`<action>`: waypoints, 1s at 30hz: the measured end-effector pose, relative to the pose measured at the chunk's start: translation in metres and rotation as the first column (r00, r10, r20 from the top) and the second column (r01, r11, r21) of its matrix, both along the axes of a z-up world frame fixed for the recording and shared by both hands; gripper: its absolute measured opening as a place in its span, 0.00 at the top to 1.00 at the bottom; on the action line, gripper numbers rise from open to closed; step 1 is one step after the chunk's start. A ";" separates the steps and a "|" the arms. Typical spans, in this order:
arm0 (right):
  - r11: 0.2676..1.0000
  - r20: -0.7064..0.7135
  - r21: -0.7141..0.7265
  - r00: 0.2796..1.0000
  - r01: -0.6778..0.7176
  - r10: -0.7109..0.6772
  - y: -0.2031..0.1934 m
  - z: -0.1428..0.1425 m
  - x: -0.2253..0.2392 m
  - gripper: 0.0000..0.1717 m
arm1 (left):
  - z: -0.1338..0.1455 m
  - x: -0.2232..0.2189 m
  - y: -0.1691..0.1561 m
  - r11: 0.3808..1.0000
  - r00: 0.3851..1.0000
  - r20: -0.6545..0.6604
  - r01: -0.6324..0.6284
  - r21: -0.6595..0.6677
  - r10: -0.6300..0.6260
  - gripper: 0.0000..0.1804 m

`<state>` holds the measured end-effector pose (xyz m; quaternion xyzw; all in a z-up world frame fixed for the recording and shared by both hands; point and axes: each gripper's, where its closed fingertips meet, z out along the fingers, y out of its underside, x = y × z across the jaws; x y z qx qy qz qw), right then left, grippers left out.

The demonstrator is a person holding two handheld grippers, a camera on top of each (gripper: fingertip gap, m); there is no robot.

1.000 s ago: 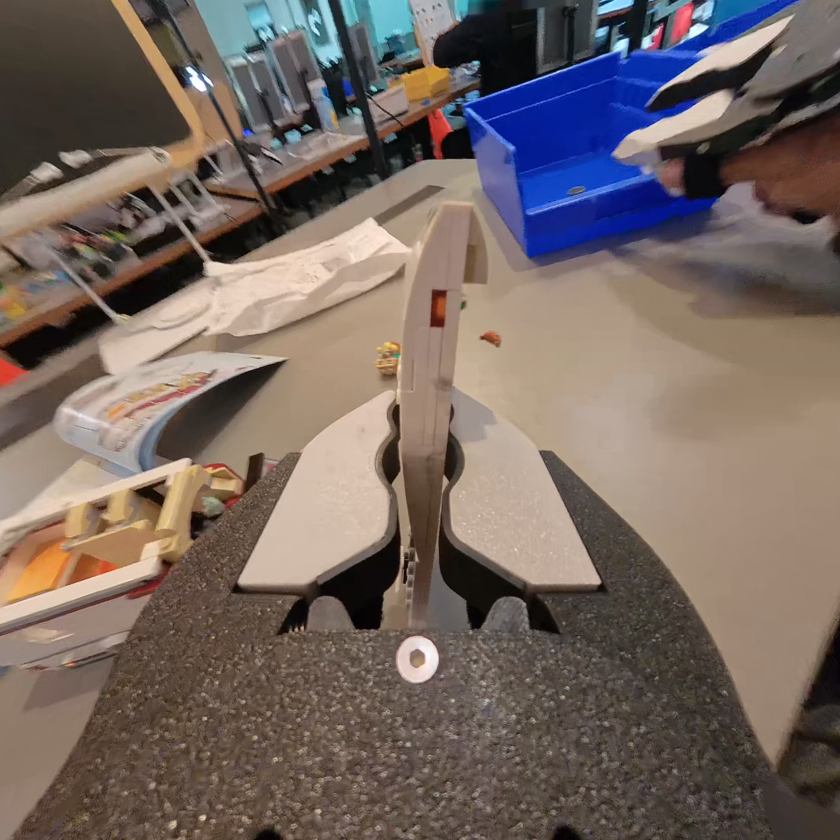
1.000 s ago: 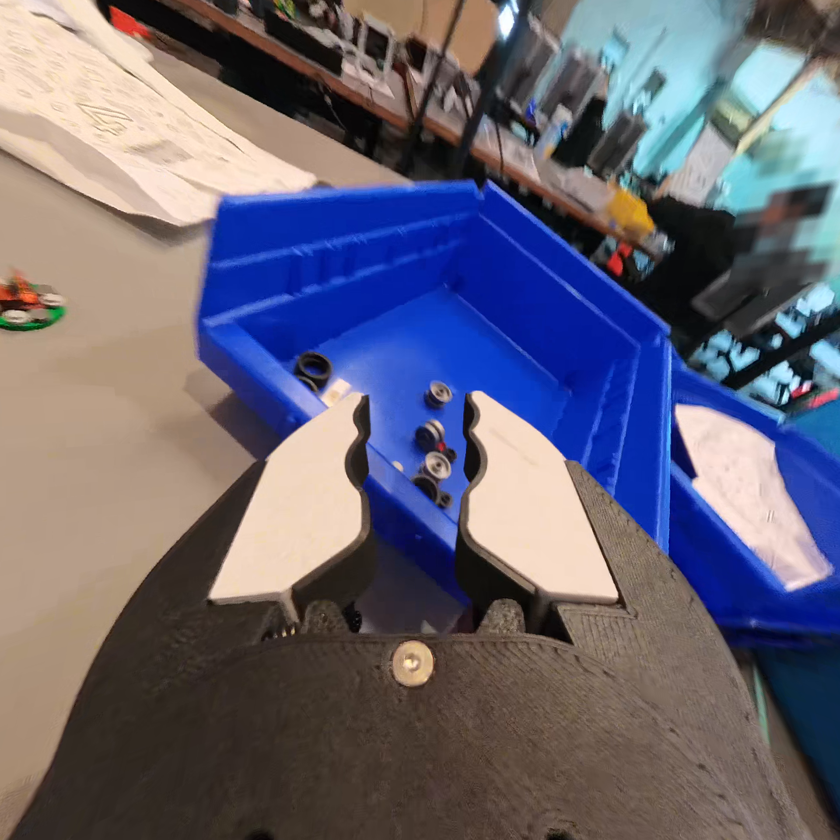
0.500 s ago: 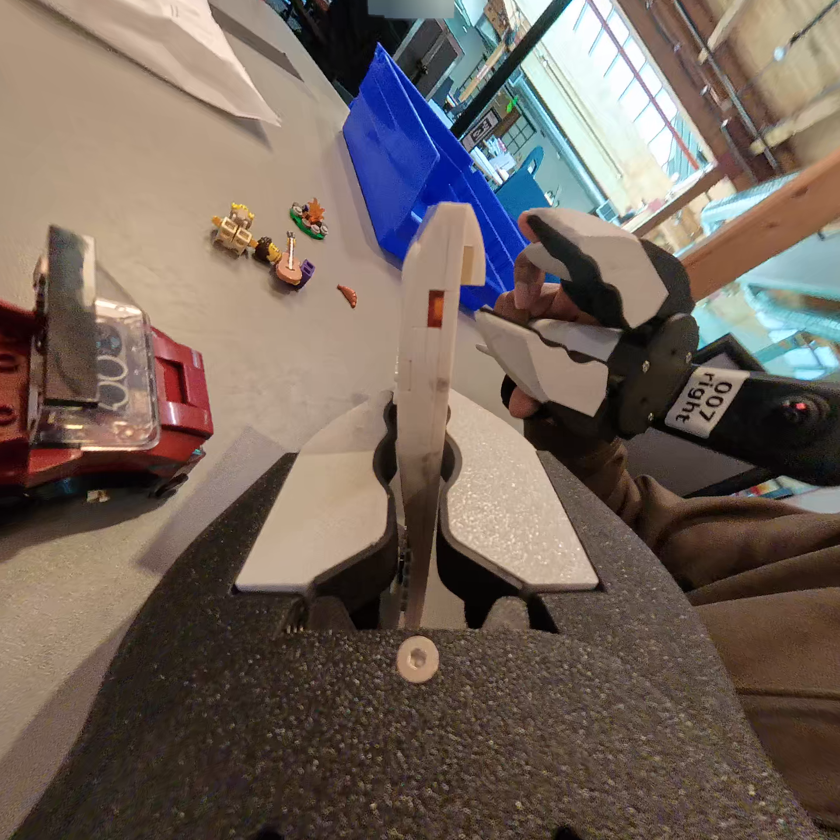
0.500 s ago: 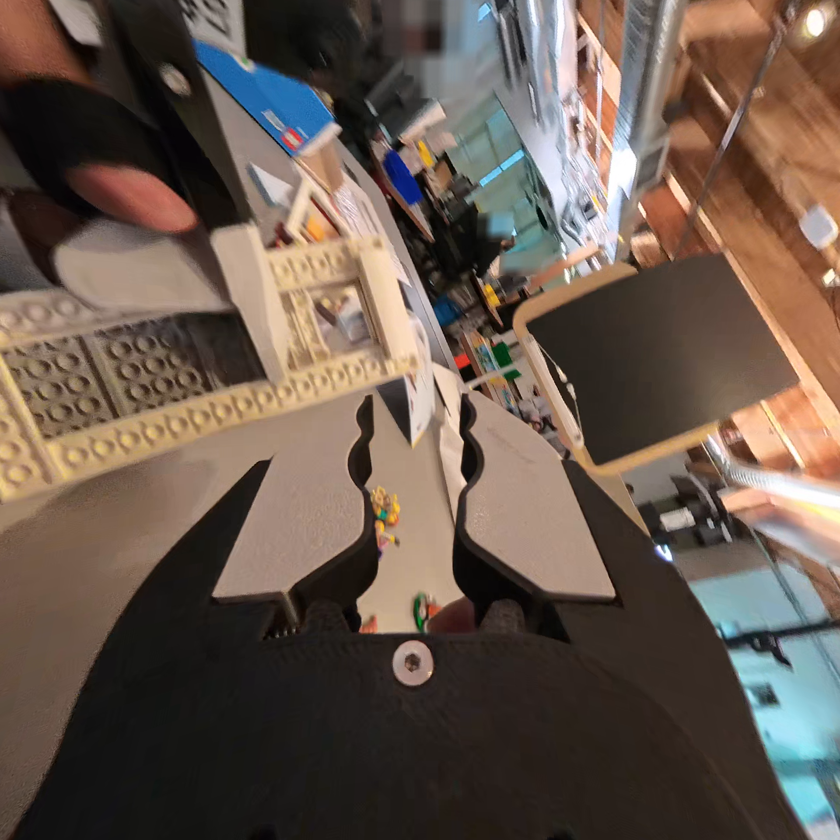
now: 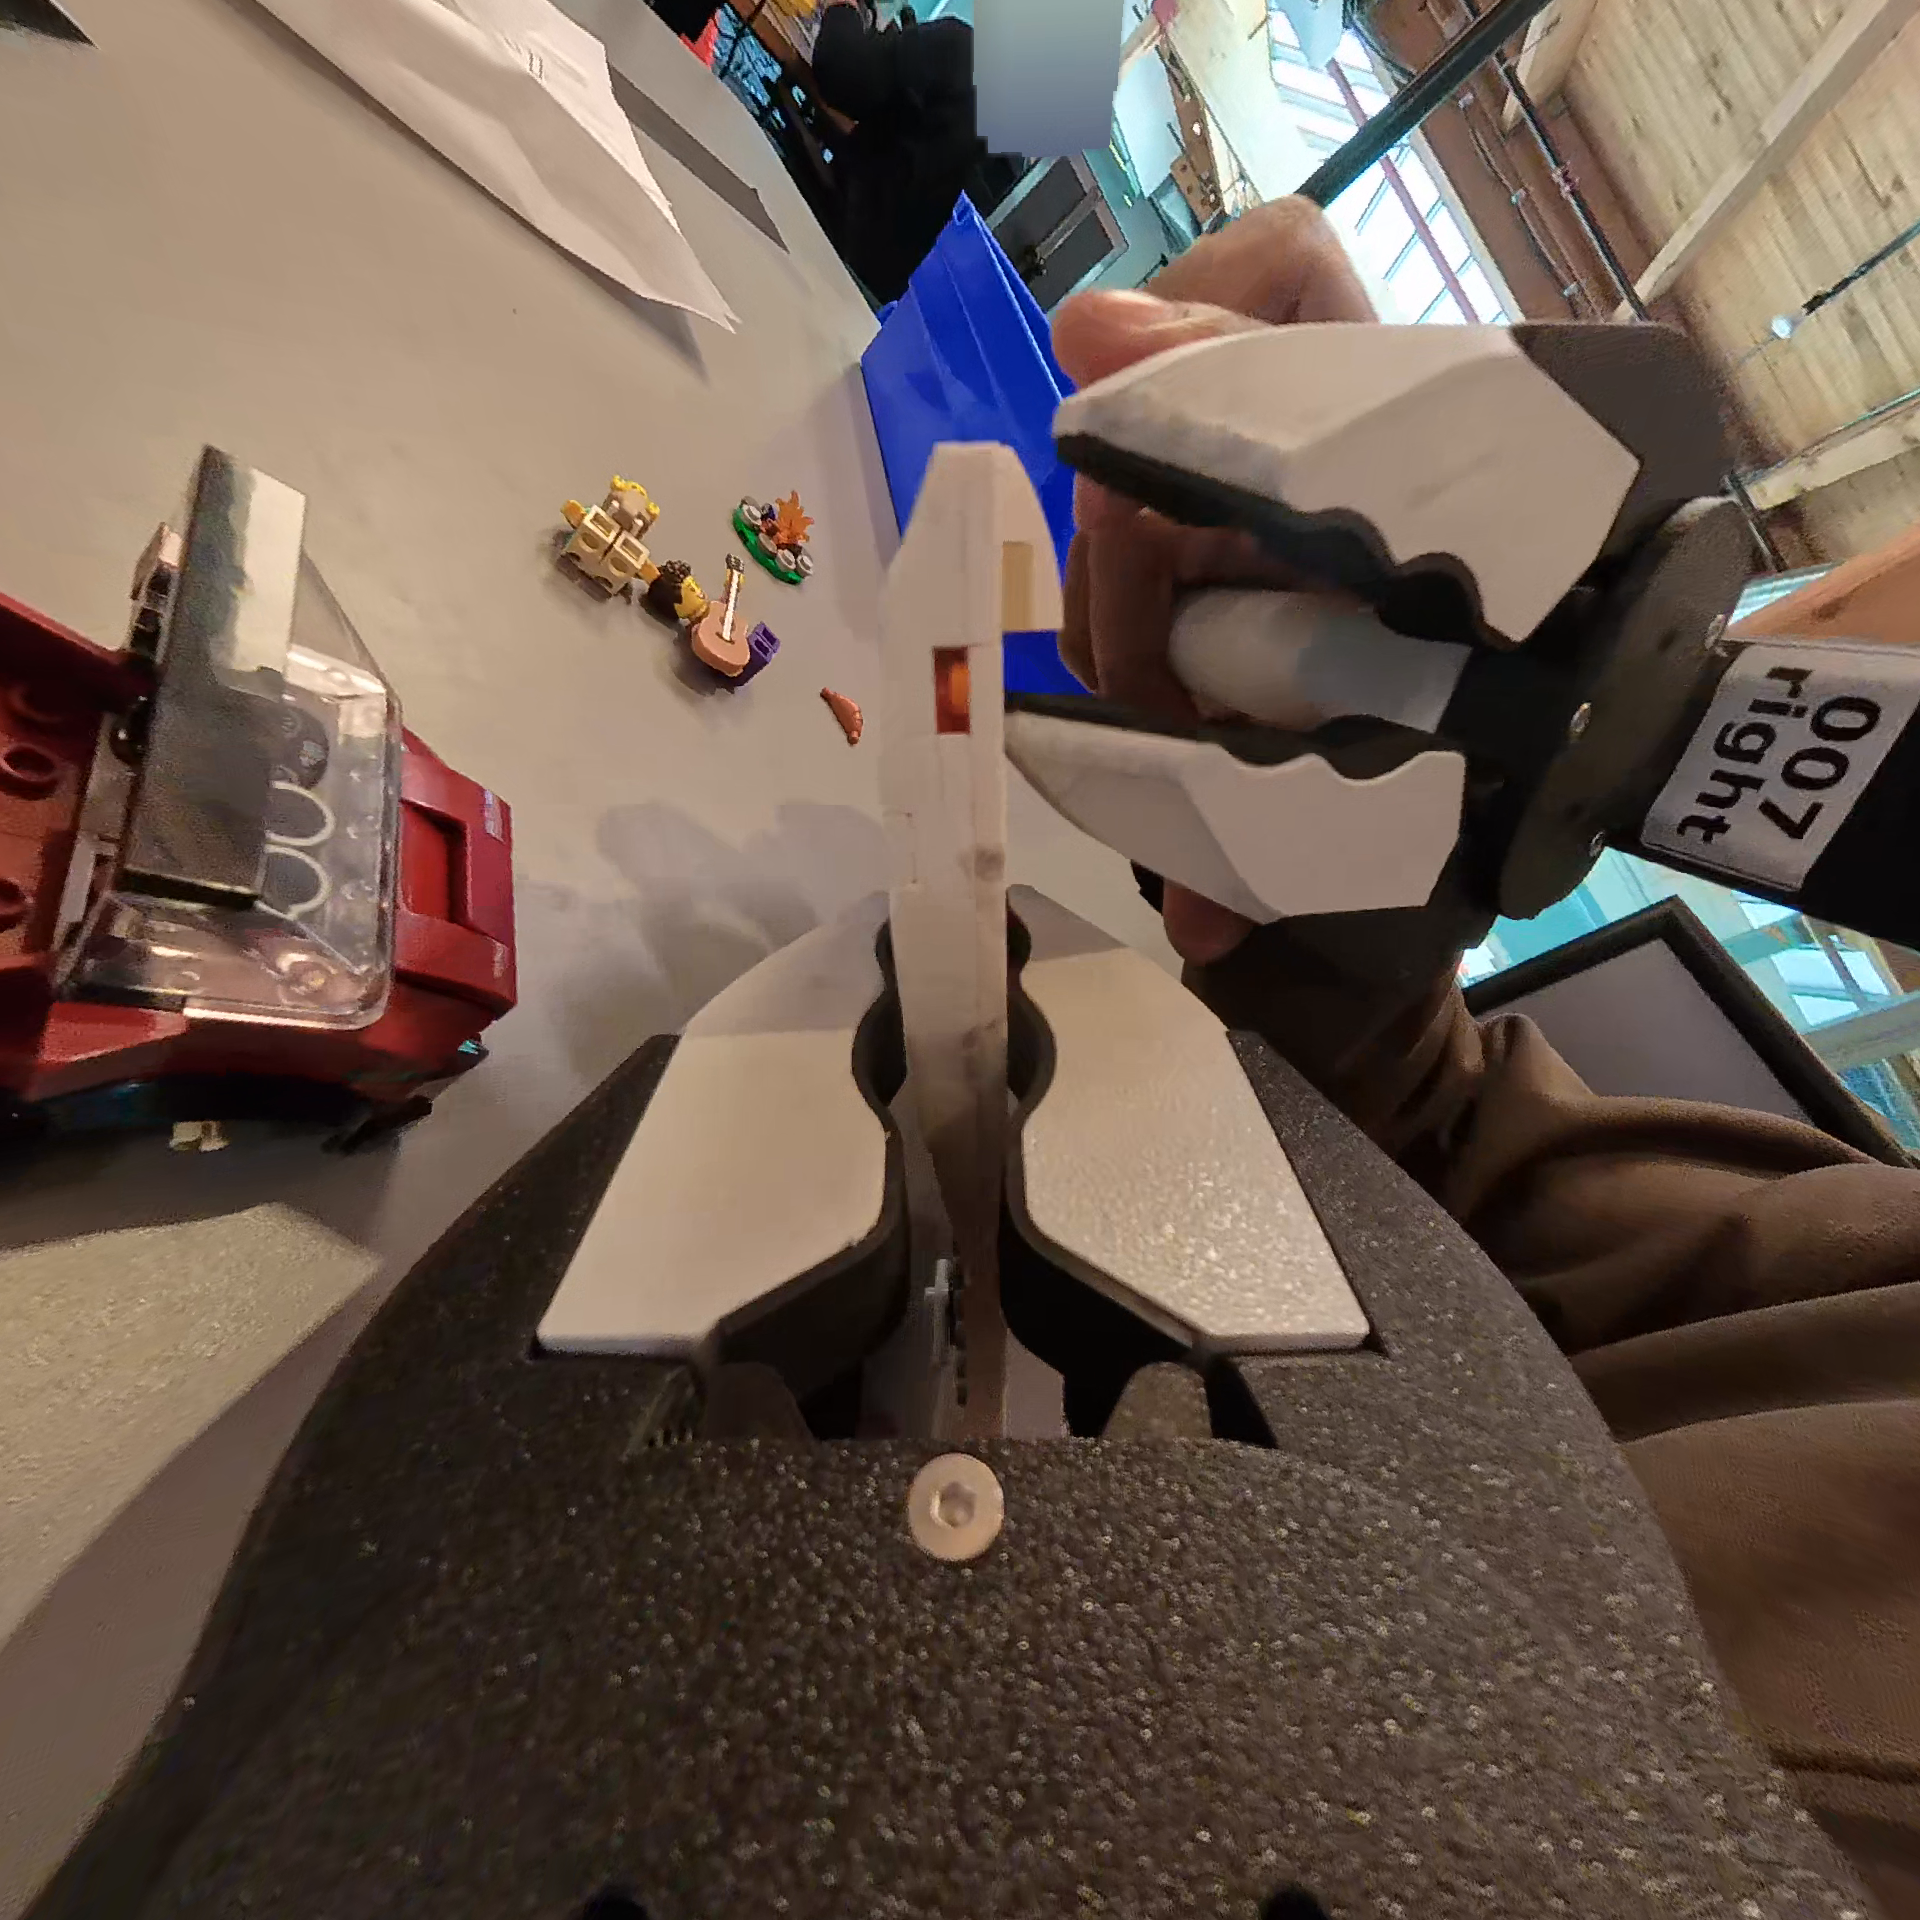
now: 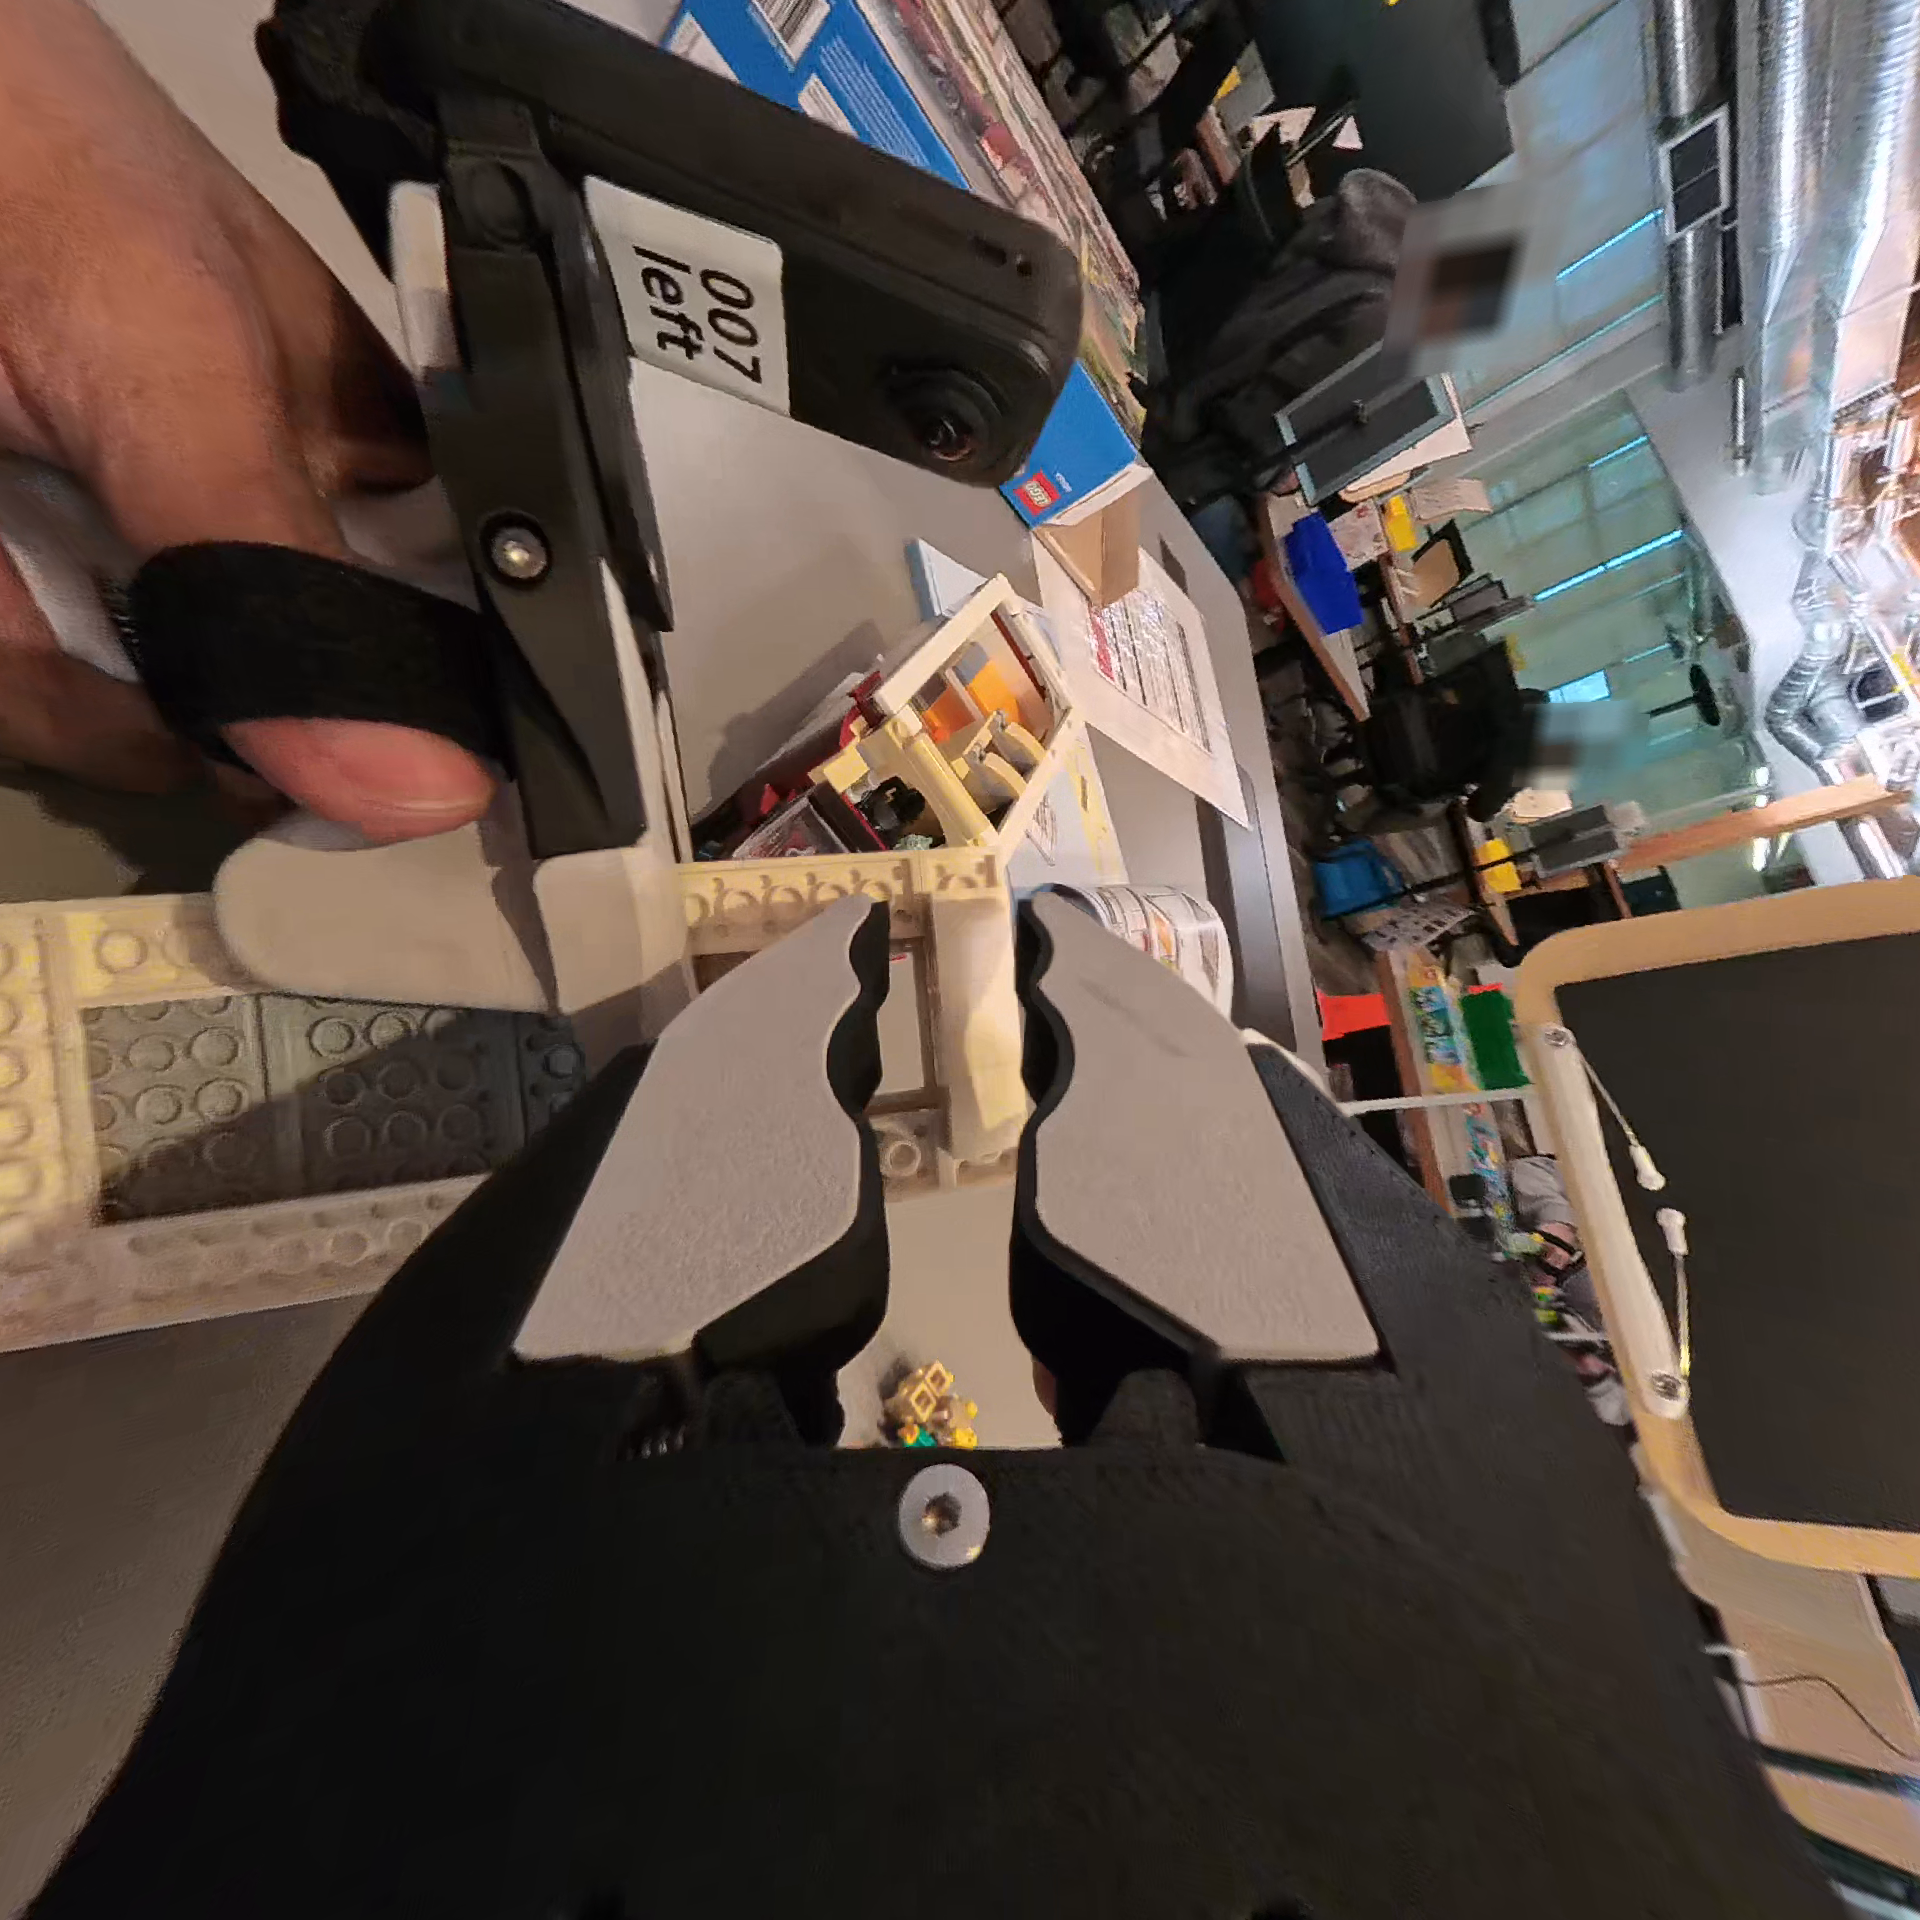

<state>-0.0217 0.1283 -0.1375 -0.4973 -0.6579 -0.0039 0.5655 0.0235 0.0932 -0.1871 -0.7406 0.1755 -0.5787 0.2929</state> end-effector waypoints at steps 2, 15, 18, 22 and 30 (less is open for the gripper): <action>1.000 -0.029 -0.015 1.000 -0.004 0.003 0.002 -0.002 0.000 0.92 | -0.002 0.000 0.000 1.000 1.000 -0.015 -0.007 0.007 0.007 0.92; 0.974 -0.075 -0.223 0.997 -0.049 0.033 -0.007 -0.004 0.012 0.90 | -0.006 0.011 -0.013 0.994 0.993 -0.096 0.071 0.081 -0.063 0.92; 0.962 -0.070 -0.268 0.997 -0.046 0.028 -0.008 -0.003 0.015 0.91 | -0.006 0.014 -0.014 0.990 0.990 -0.120 0.089 0.111 -0.075 0.92; 0.948 -0.061 -0.313 0.998 -0.052 0.034 -0.011 -0.005 0.021 0.91 | -0.008 0.017 -0.019 0.984 0.984 -0.145 0.126 0.128 -0.107 0.91; 0.924 -0.093 -0.372 0.994 -0.084 0.053 -0.013 -0.007 0.025 0.91 | -0.010 0.019 -0.022 0.981 0.979 -0.156 0.150 0.126 -0.130 0.91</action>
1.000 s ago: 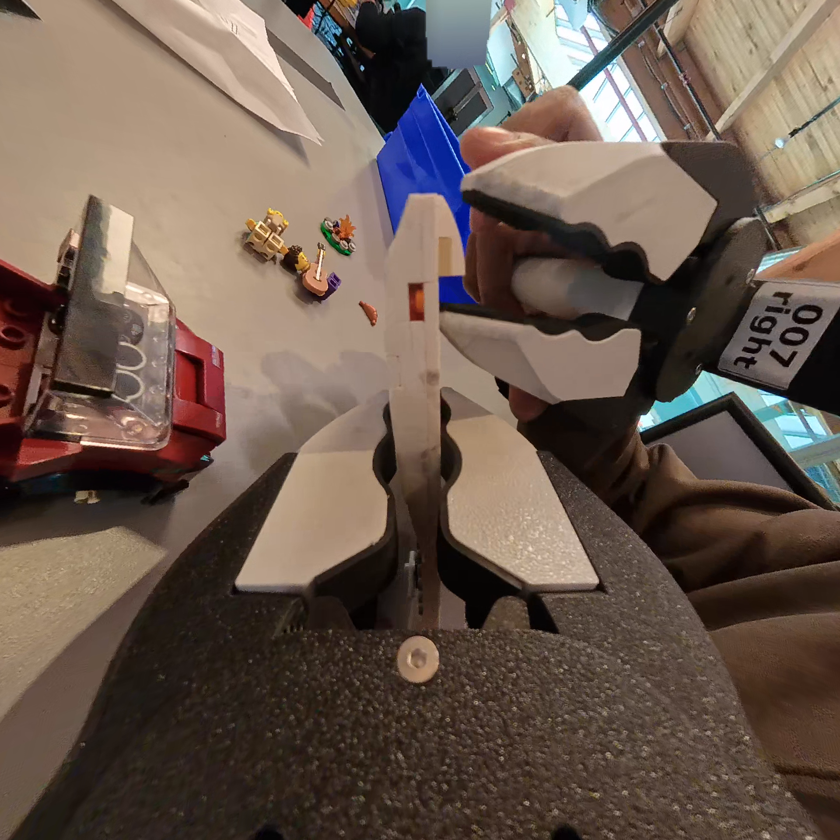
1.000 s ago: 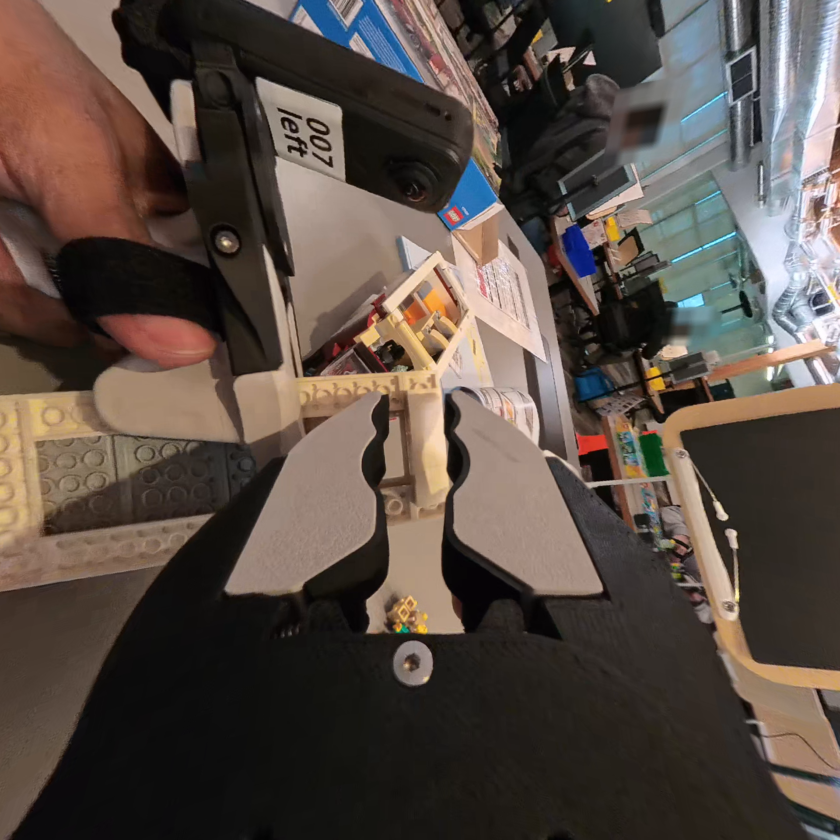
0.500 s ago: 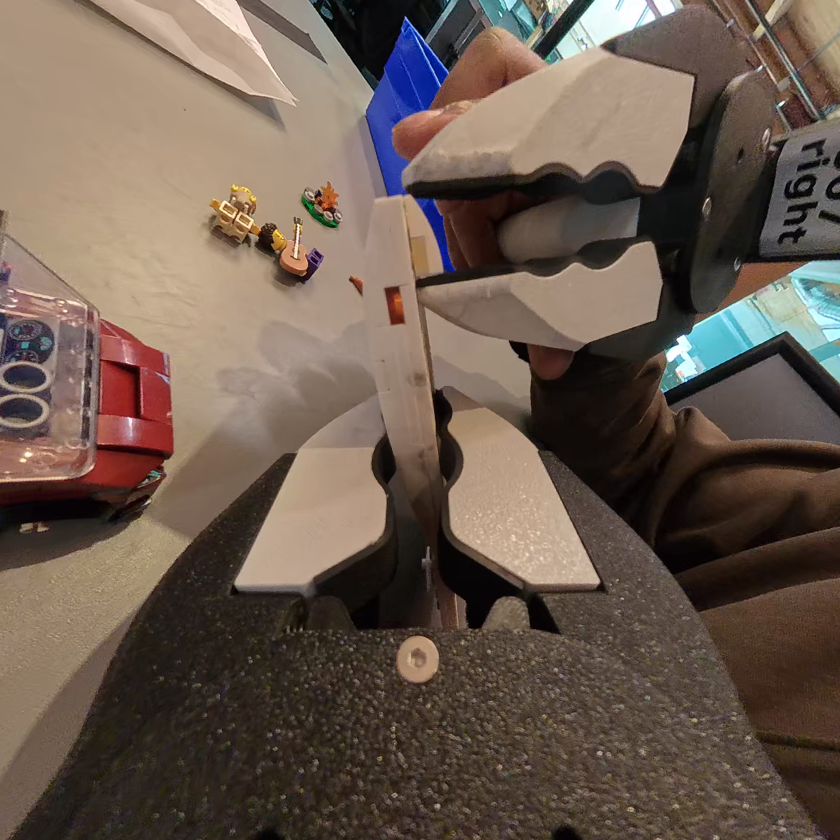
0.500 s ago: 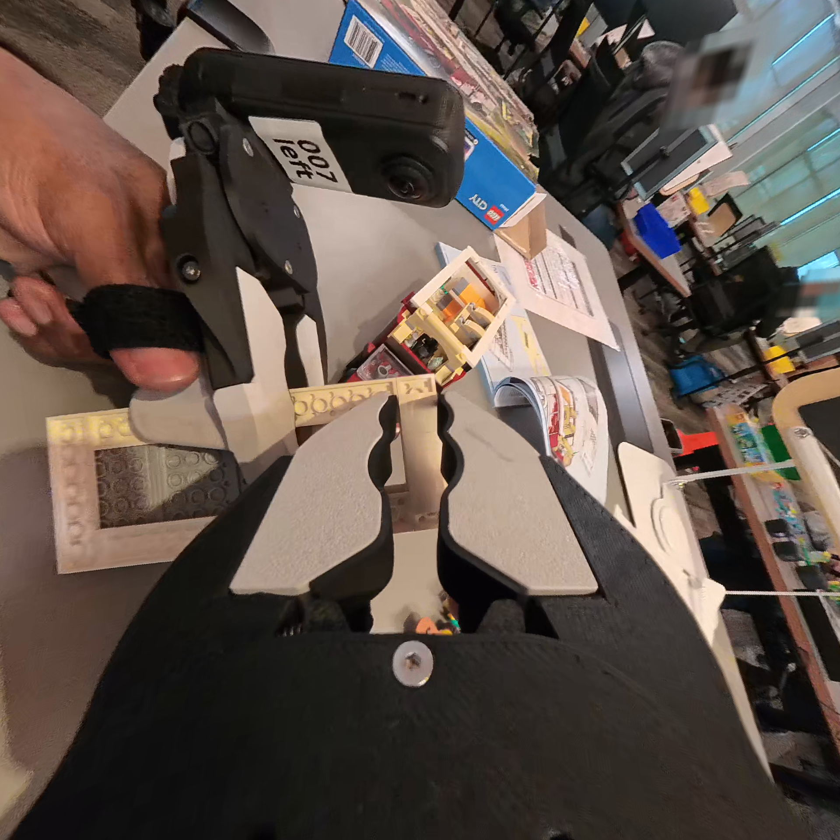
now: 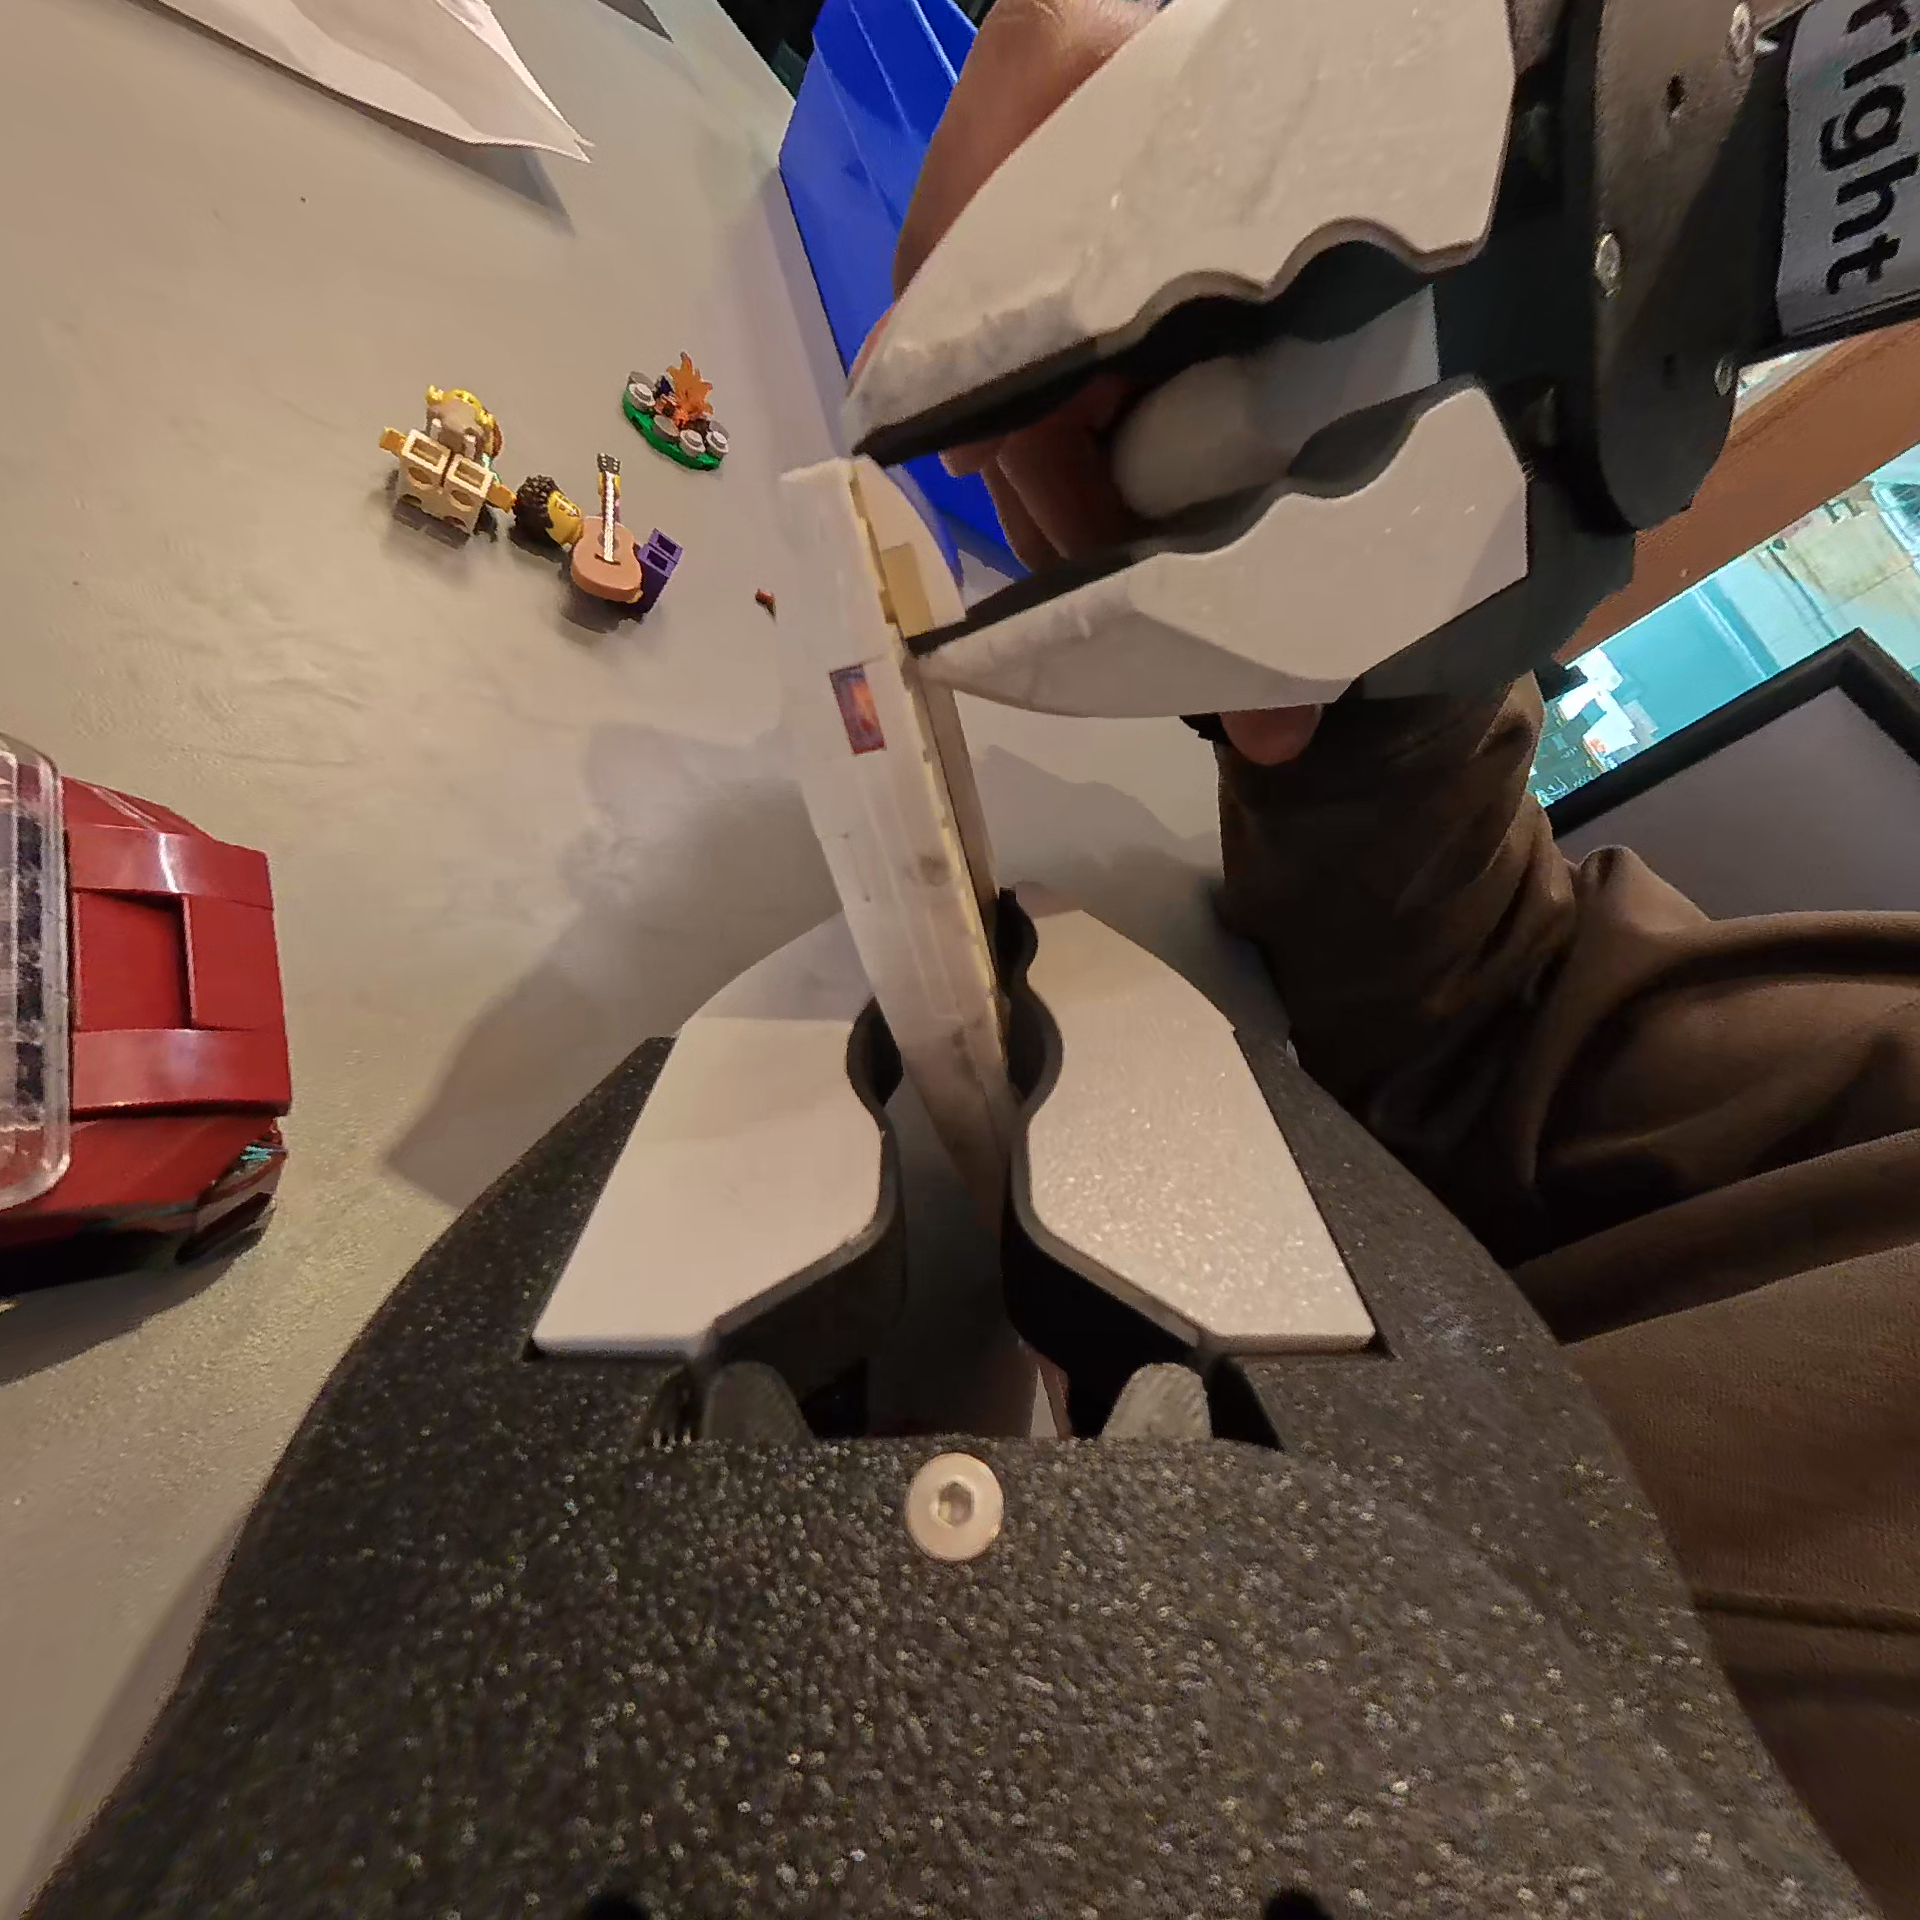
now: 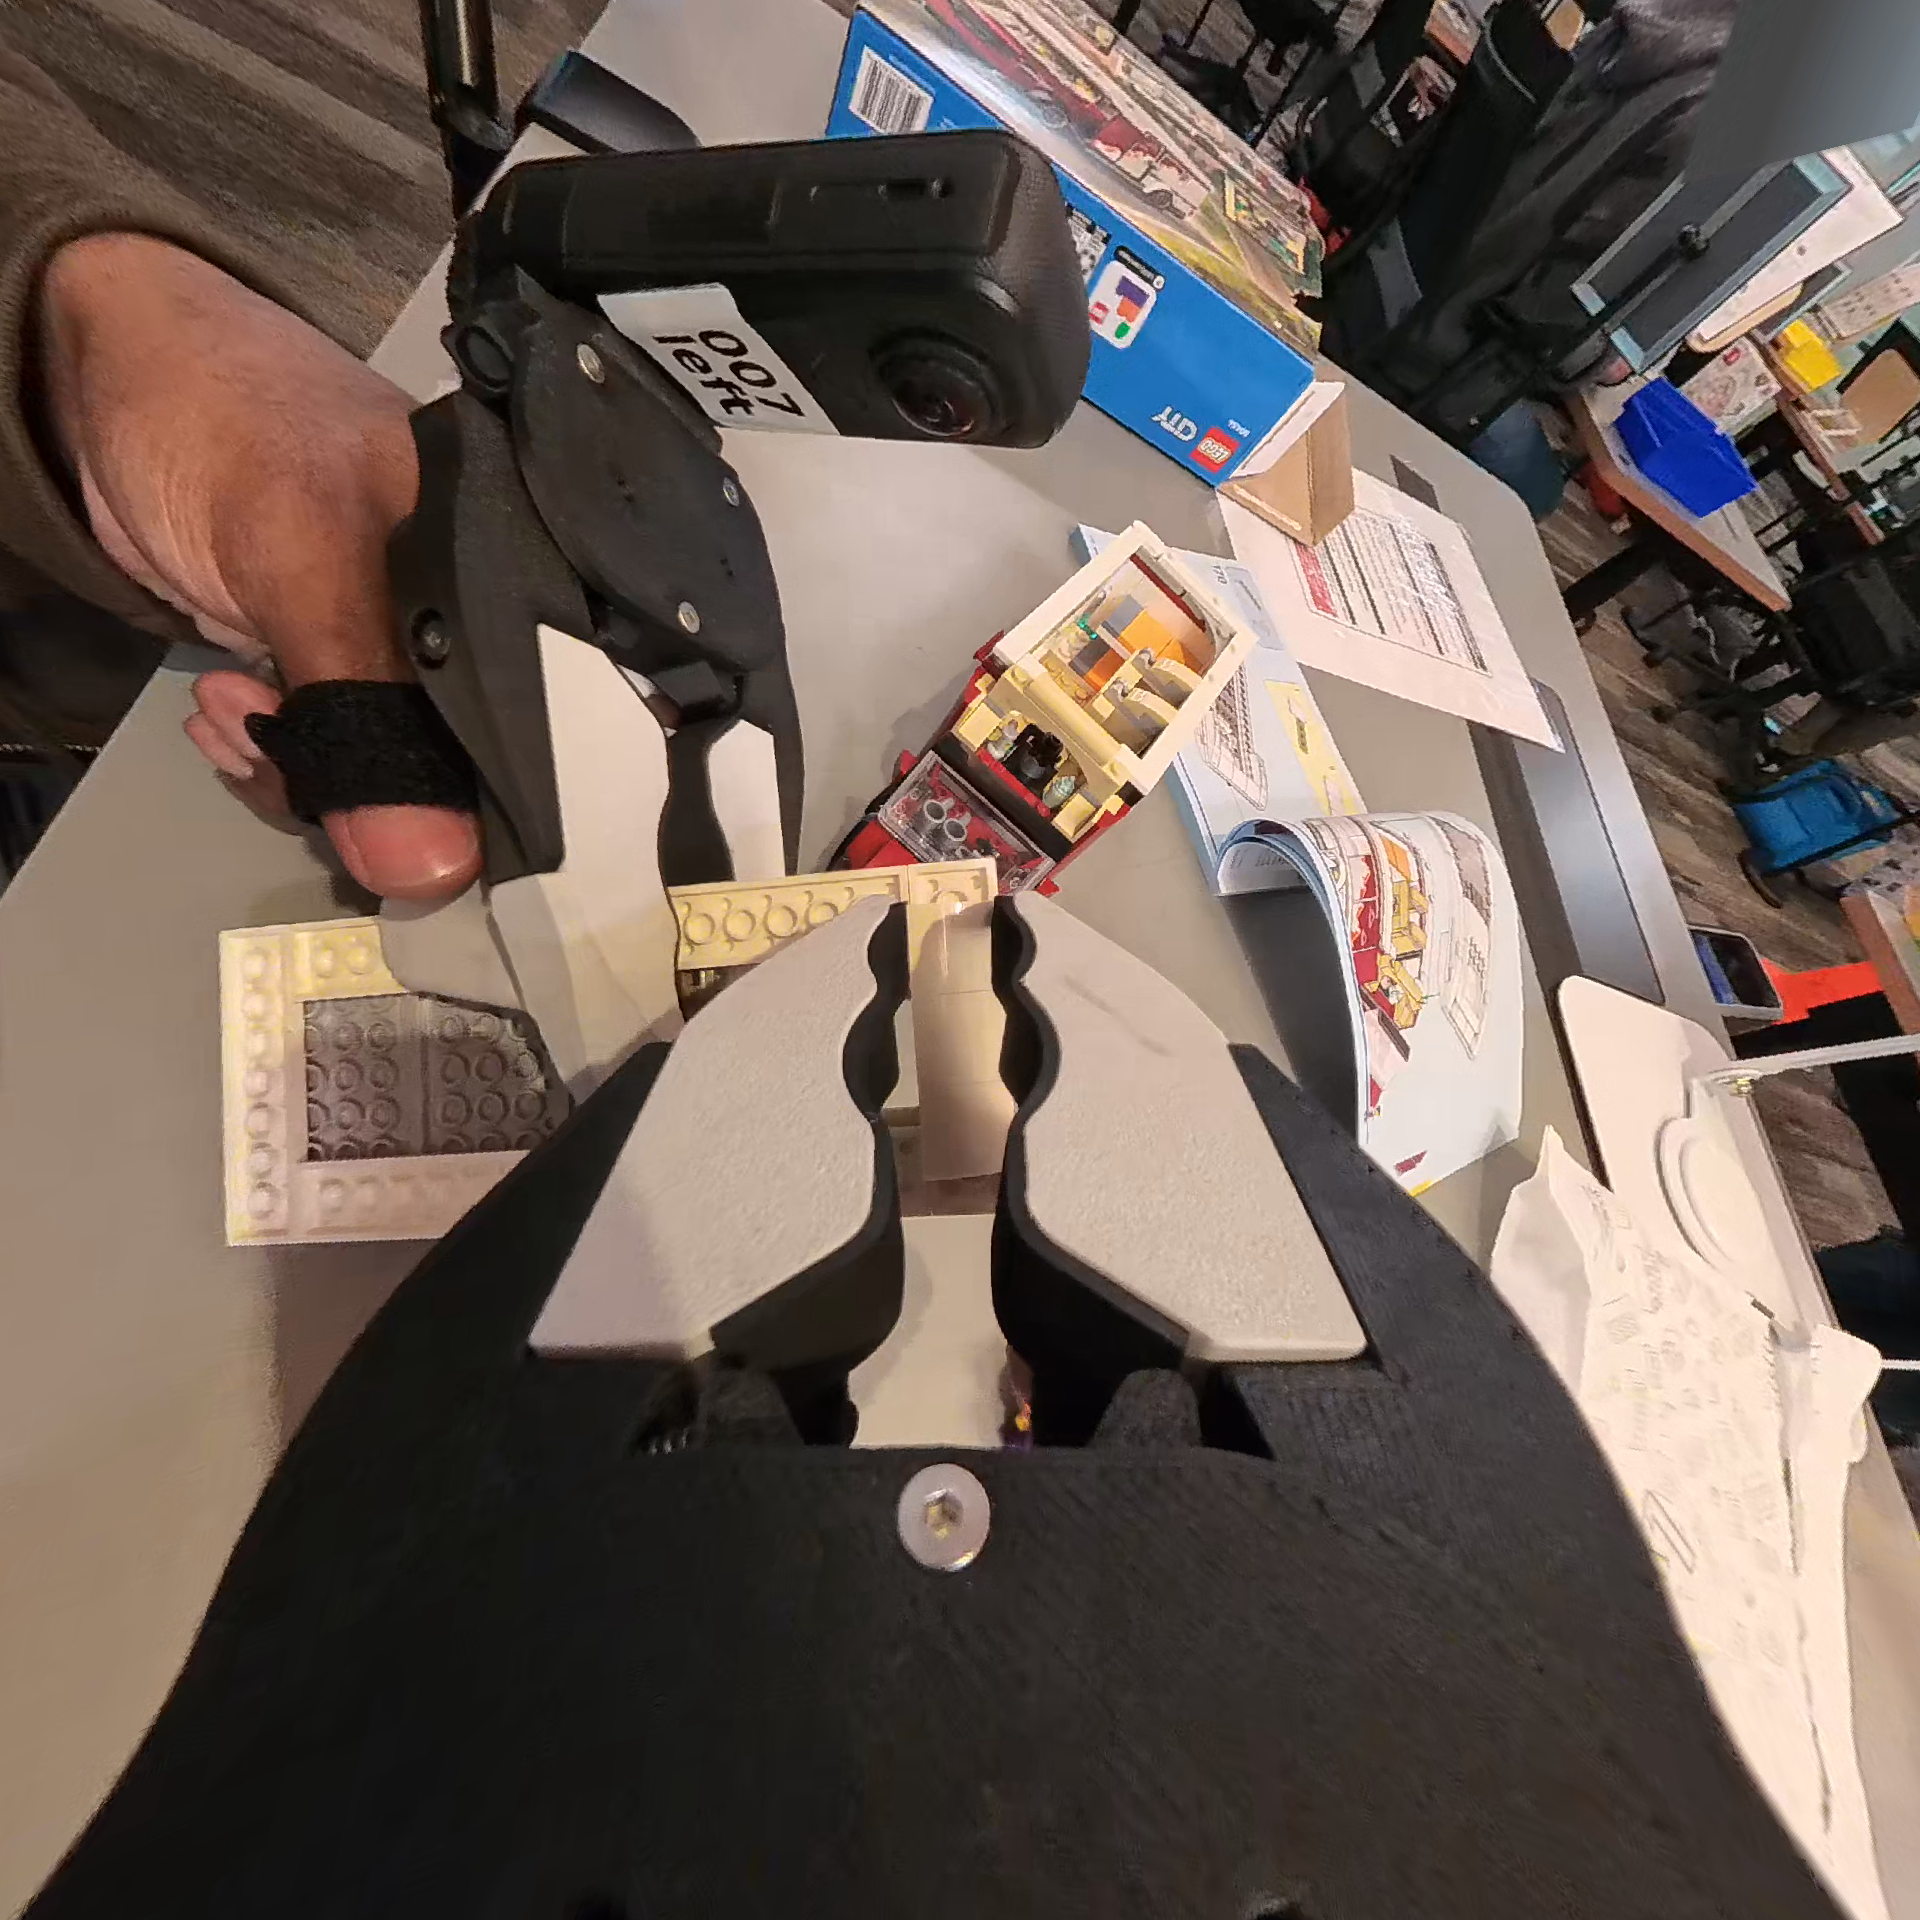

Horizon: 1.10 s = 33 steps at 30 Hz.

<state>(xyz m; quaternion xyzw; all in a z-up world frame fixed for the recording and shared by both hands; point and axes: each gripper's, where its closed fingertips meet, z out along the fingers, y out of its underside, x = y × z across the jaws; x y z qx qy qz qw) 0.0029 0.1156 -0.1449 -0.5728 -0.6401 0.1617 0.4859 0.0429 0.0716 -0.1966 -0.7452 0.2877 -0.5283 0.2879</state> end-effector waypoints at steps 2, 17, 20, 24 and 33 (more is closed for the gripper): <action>1.000 -0.006 -0.010 1.000 -0.008 0.008 -0.001 0.000 0.000 0.91 | 0.000 0.000 -0.001 1.000 1.000 -0.001 0.003 0.002 -0.003 0.91; 0.997 -0.028 -0.069 0.999 -0.044 0.042 -0.002 -0.001 0.001 0.91 | 0.000 0.001 -0.002 1.000 1.000 0.002 0.021 -0.010 -0.021 0.91; 0.995 -0.034 -0.081 0.998 -0.052 0.050 -0.002 -0.001 0.002 0.91 | 0.000 0.001 -0.003 1.000 1.000 0.006 0.028 -0.014 -0.028 0.91; 0.993 -0.031 -0.100 0.997 -0.067 0.064 -0.003 -0.001 0.001 0.91 | -0.001 0.002 -0.003 0.999 1.000 0.005 0.031 -0.016 -0.031 0.91; 0.985 -0.023 -0.137 0.995 -0.101 0.099 -0.003 -0.001 0.002 0.91 | 0.000 0.002 -0.004 0.999 0.999 0.011 0.040 -0.025 -0.039 0.91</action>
